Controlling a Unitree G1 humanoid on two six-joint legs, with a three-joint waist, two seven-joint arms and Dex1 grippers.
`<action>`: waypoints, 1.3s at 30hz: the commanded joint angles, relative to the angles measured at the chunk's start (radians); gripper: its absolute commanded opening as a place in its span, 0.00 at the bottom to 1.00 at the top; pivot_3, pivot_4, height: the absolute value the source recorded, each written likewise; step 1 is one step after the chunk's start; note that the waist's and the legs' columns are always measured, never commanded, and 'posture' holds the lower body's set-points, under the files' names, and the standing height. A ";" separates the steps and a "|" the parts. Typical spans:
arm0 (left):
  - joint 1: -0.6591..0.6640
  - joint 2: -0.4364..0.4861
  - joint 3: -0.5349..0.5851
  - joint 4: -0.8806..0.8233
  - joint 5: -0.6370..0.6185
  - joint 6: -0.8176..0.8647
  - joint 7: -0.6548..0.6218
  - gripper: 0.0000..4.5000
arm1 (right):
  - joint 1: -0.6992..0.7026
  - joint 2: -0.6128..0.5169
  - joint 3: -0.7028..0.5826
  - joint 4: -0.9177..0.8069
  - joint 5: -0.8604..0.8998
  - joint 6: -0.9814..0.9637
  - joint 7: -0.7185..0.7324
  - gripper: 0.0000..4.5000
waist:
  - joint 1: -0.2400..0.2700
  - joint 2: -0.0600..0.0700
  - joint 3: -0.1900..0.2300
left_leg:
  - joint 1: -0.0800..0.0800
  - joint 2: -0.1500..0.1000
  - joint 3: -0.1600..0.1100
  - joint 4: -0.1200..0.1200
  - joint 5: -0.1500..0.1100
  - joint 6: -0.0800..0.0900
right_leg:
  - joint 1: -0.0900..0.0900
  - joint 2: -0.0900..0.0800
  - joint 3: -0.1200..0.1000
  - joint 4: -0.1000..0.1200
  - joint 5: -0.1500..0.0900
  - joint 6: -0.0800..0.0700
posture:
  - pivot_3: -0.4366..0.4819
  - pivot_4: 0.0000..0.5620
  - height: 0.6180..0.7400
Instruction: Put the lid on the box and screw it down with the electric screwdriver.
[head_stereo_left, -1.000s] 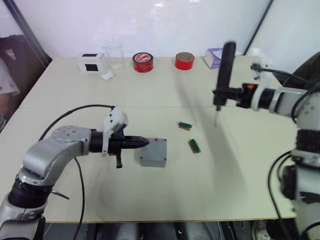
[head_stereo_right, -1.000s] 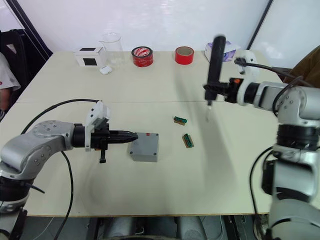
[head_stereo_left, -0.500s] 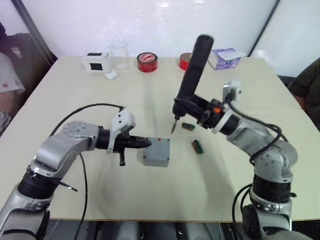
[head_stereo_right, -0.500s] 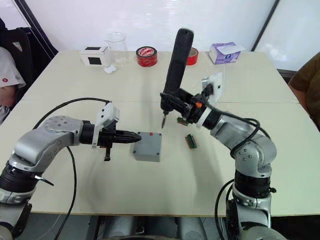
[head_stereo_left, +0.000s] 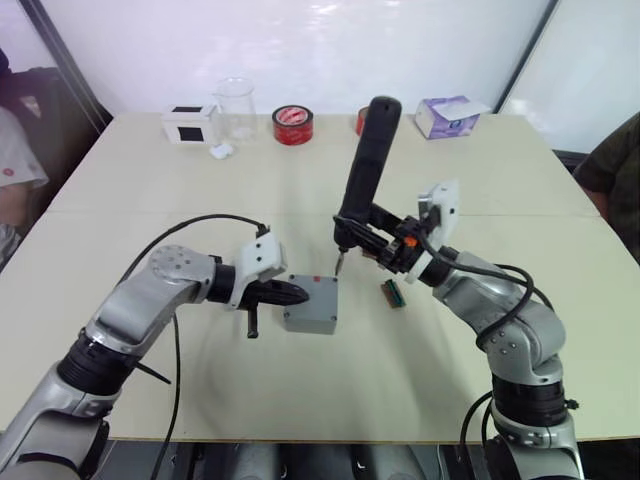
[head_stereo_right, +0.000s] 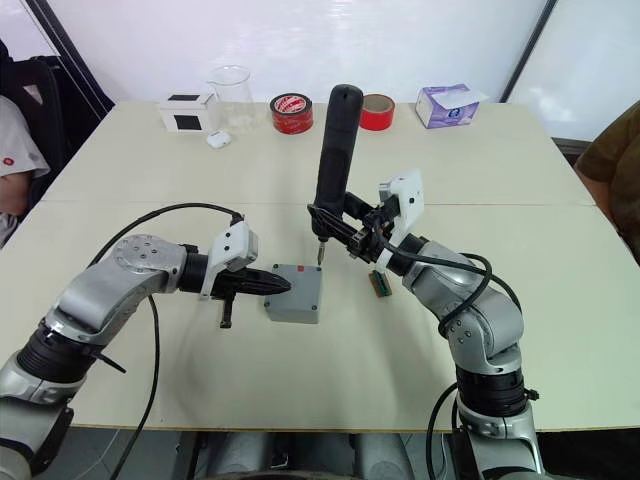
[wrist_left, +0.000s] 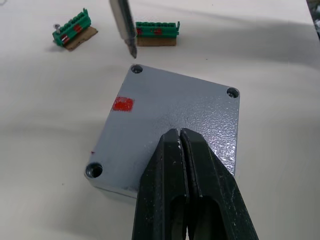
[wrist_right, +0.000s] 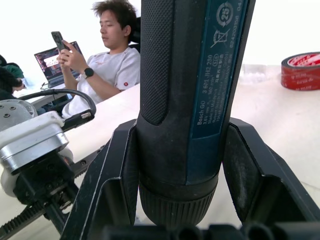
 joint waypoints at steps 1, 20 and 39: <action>0.009 -0.004 -0.008 -0.003 0.023 -0.001 -0.001 0.00 | 0.001 0.002 0.001 -0.034 -0.003 -0.056 0.009 0.40 | 0.001 0.000 0.000 | 0.000 0.000 0.000 0.000 0.000 0.000 | 0.000 0.000 0.000 0.000 0.000 0.000 | 0.48 0.27 1.00; 0.026 -0.012 -0.005 0.011 0.037 -0.012 0.000 0.00 | 0.078 -0.029 0.105 0.003 -0.133 -0.135 0.031 0.40 | 0.000 0.000 -0.001 | 0.002 0.000 0.000 0.000 0.000 0.000 | 0.002 0.000 0.000 0.000 0.000 0.000 | 0.48 0.27 1.00; 0.063 -0.017 -0.013 -0.005 0.049 -0.007 0.009 0.00 | 0.127 -0.007 0.204 0.087 -0.263 -0.161 -0.041 0.40 | -0.001 -0.003 -0.010 | 0.018 0.001 -0.001 -0.001 0.000 0.000 | 0.016 0.000 0.000 0.000 -0.002 -0.004 | 0.48 0.27 1.00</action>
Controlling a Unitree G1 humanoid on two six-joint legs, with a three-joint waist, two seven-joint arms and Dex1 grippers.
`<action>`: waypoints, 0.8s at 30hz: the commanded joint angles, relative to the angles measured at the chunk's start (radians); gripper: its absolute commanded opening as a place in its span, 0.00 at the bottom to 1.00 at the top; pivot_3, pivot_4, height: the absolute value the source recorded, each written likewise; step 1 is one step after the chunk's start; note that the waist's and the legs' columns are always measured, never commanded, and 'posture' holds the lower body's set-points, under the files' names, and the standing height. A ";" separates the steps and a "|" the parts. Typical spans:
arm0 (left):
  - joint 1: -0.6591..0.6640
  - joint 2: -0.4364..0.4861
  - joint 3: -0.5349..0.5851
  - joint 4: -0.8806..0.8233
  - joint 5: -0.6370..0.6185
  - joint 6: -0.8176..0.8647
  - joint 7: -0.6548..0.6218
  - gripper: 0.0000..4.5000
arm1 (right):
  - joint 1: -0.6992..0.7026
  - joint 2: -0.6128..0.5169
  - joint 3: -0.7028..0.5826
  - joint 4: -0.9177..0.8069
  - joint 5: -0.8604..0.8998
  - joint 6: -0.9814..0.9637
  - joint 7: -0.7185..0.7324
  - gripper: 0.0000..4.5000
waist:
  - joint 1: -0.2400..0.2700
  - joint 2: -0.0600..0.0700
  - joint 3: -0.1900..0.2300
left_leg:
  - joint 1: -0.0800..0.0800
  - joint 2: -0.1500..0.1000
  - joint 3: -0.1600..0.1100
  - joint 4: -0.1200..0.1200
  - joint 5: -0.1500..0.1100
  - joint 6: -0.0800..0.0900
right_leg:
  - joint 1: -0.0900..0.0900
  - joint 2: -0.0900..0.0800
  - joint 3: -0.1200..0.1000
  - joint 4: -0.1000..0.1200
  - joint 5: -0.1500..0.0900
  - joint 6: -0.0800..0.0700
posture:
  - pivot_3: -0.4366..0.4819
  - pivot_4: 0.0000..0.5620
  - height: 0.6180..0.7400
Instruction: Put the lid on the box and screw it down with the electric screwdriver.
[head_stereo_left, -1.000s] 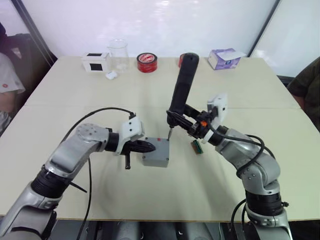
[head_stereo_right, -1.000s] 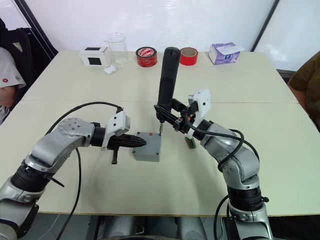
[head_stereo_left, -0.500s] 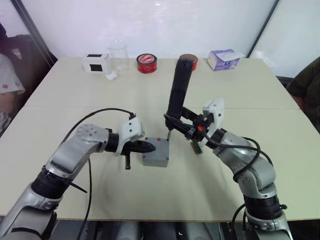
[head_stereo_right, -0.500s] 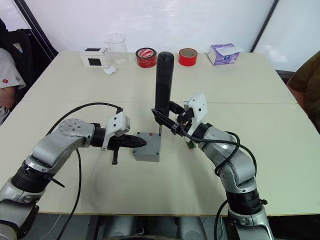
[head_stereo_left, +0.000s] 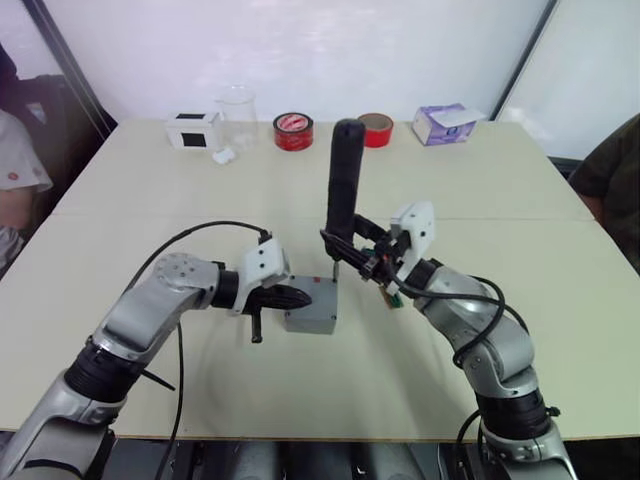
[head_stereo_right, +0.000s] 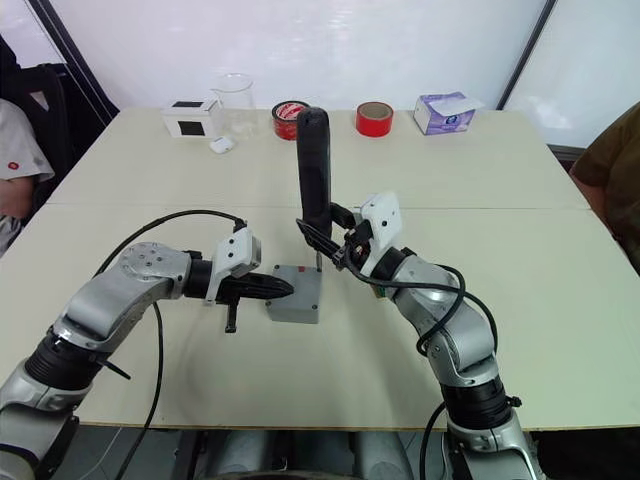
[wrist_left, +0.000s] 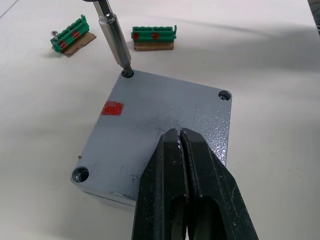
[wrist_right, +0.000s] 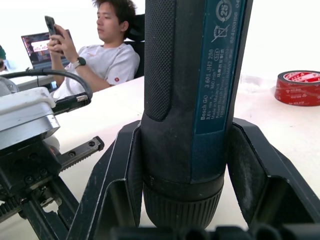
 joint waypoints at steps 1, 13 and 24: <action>0.023 0.008 -0.015 -0.003 0.023 0.010 0.000 0.00 | 0.052 -0.008 0.025 0.054 -0.045 0.042 -0.028 0.40 | 0.000 -0.002 -0.004 | 0.000 0.000 0.000 0.000 0.000 0.000 | 0.000 0.000 0.000 0.000 0.000 0.000 | 0.48 0.27 1.00; 0.042 0.009 -0.018 0.016 0.038 0.000 -0.011 0.00 | 0.121 -0.018 0.039 0.085 -0.085 -0.022 -0.028 0.40 | 0.001 -0.009 -0.014 | 0.016 0.001 0.000 -0.003 -0.001 0.001 | 0.014 -0.002 0.000 -0.001 -0.007 -0.006 | 0.48 0.27 1.00; 0.047 0.006 -0.028 0.015 0.050 -0.003 -0.011 0.00 | 0.135 -0.008 0.048 0.101 -0.100 -0.032 -0.042 0.40 | 0.001 -0.008 -0.020 | 0.016 0.002 -0.001 -0.004 -0.001 0.001 | 0.015 -0.004 0.000 -0.001 -0.007 -0.006 | 0.48 0.27 1.00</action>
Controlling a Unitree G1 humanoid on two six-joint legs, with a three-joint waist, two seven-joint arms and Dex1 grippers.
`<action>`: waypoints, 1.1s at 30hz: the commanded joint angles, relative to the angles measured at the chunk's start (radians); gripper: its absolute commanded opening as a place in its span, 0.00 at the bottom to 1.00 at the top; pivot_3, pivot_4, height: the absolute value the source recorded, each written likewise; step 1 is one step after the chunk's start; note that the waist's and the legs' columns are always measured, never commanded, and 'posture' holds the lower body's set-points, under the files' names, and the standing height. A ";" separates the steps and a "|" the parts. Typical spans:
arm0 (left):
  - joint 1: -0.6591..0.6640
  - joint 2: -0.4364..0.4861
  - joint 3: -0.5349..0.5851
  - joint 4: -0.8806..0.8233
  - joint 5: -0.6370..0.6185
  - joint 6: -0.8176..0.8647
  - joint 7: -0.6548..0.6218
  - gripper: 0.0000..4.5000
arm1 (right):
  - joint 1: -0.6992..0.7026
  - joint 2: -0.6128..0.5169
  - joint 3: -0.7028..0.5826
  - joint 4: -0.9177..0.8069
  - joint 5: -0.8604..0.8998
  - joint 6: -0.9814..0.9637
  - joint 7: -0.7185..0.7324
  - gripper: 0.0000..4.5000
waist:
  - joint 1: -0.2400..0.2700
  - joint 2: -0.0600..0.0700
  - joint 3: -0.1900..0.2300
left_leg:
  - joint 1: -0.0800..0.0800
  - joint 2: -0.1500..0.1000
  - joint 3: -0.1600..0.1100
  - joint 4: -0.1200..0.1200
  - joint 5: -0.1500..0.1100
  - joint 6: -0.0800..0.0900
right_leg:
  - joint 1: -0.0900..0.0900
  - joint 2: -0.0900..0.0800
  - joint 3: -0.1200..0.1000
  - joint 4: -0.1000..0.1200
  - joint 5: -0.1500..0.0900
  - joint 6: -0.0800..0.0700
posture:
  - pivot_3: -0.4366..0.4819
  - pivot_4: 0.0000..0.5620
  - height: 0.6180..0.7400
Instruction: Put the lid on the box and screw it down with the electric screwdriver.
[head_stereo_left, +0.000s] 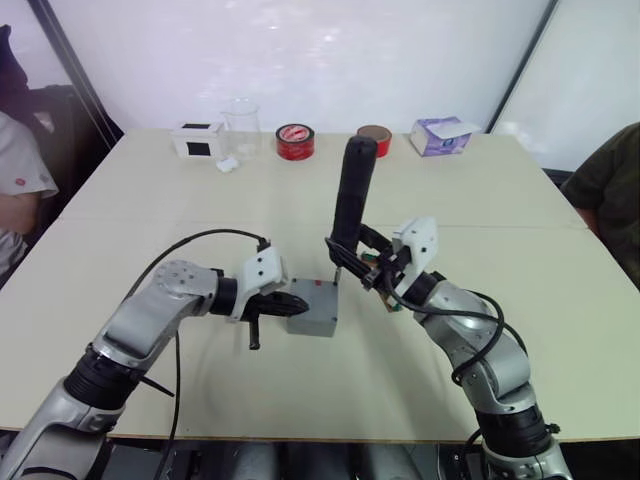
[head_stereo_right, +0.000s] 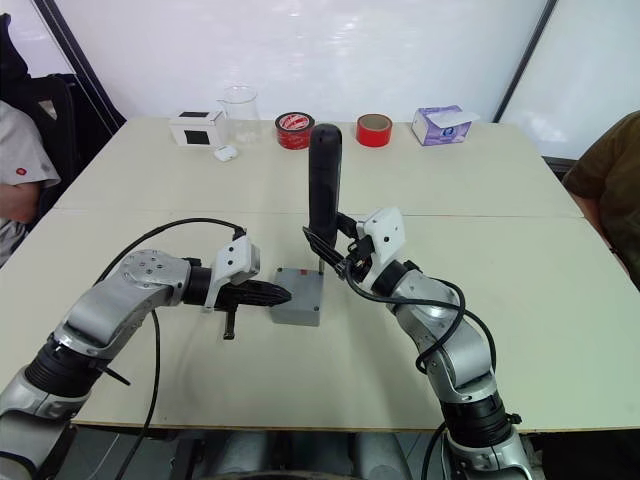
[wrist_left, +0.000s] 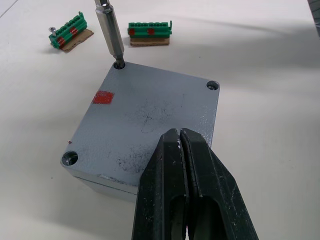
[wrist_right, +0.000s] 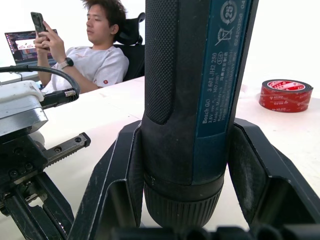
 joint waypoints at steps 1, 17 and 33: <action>0.013 0.005 -0.026 0.013 0.028 0.012 -0.004 0.00 | 0.046 -0.017 0.038 0.108 -0.074 0.064 -0.034 0.40 | 0.000 0.000 -0.001 | 0.000 0.000 0.000 0.000 0.000 0.000 | 0.000 0.000 0.000 0.000 0.000 0.000 | 0.48 0.27 1.00; 0.005 -0.007 -0.028 0.028 0.038 0.008 0.001 0.00 | 0.039 0.066 0.002 0.161 -0.059 0.102 -0.129 0.40 | 0.000 -0.002 -0.010 | -0.001 -0.002 -0.001 -0.008 -0.001 -0.001 | -0.005 -0.013 -0.003 -0.008 0.000 -0.003 | 0.48 0.27 1.00; -0.009 -0.003 -0.030 0.055 0.046 -0.006 -0.019 0.00 | 0.068 0.080 0.012 0.093 -0.034 -0.073 -0.047 0.40 | -0.002 0.002 -0.014 | -0.003 -0.003 0.003 -0.019 -0.003 -0.005 | -0.008 -0.021 -0.006 -0.018 0.000 -0.008 | 0.48 0.27 1.00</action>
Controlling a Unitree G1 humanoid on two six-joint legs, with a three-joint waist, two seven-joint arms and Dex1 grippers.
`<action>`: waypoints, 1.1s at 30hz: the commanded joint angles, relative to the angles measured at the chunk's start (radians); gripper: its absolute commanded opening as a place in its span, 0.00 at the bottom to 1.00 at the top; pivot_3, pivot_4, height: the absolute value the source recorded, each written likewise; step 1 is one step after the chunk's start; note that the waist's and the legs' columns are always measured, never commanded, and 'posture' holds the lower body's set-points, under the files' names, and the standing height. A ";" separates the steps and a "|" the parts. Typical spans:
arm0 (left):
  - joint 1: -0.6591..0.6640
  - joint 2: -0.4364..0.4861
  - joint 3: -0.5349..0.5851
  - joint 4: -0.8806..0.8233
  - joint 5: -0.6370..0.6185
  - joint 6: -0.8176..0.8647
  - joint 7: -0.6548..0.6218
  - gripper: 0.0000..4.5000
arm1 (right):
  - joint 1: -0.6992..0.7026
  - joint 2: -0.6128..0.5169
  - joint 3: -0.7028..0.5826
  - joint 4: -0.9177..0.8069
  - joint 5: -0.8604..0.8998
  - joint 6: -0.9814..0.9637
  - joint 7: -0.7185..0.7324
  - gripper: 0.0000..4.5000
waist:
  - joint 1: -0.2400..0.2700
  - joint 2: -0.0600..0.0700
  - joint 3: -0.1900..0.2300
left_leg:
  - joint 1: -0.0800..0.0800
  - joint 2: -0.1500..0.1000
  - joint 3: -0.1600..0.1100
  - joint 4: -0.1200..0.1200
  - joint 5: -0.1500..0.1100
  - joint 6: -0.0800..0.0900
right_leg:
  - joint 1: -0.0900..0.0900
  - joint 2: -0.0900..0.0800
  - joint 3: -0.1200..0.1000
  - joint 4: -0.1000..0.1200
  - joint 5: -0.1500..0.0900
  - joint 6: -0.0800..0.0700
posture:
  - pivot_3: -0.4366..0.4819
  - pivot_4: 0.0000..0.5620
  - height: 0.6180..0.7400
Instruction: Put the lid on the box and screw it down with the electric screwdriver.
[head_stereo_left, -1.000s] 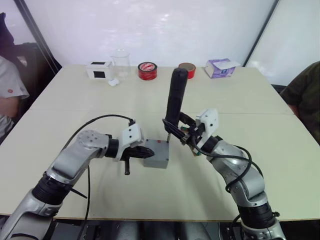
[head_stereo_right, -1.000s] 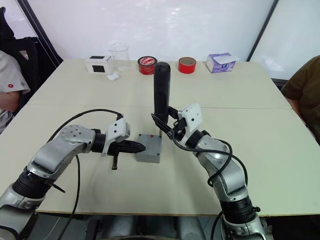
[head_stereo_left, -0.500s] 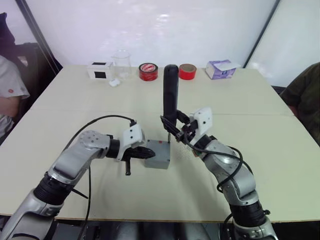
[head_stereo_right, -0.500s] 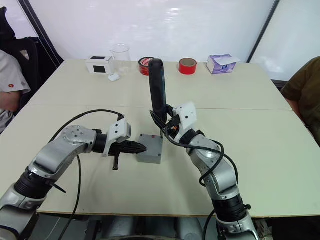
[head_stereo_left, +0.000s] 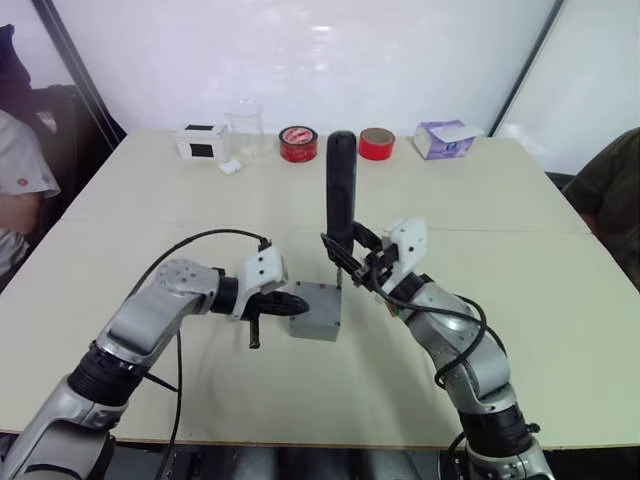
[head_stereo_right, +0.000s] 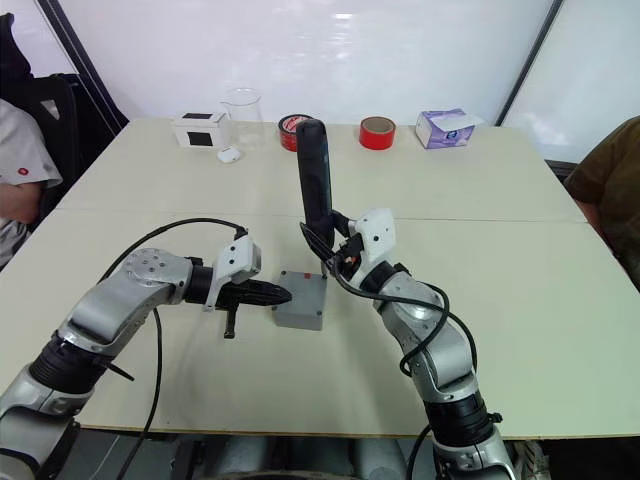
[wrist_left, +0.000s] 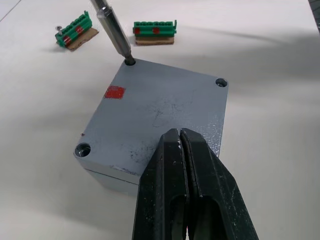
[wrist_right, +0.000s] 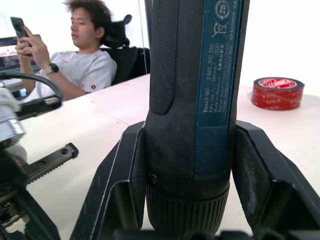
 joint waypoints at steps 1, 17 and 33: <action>0.008 0.008 -0.026 0.021 0.037 0.005 -0.002 0.00 | 0.056 0.004 -0.022 0.033 0.022 -0.020 0.035 0.40 | -0.001 0.003 0.002 | 0.000 0.000 0.000 0.000 0.000 0.000 | 0.000 -0.001 0.000 0.000 0.000 0.000 | 0.48 0.27 1.00; -0.002 0.010 -0.065 0.034 0.062 -0.006 -0.022 0.00 | 0.108 -0.001 -0.022 0.039 -0.021 -0.040 0.013 0.40 | -0.004 0.009 0.005 | -0.014 -0.003 0.000 -0.001 0.003 0.001 | -0.006 -0.009 -0.012 0.000 -0.001 -0.002 | 0.48 0.27 1.00; 0.026 -0.001 -0.086 0.024 0.084 -0.006 -0.026 0.00 | 0.166 -0.040 0.011 0.048 -0.003 -0.003 0.084 0.40 | -0.003 0.004 -0.002 | -0.009 -0.003 -0.002 -0.005 0.002 0.001 | -0.004 -0.011 -0.016 -0.003 -0.002 -0.003 | 0.48 0.27 1.00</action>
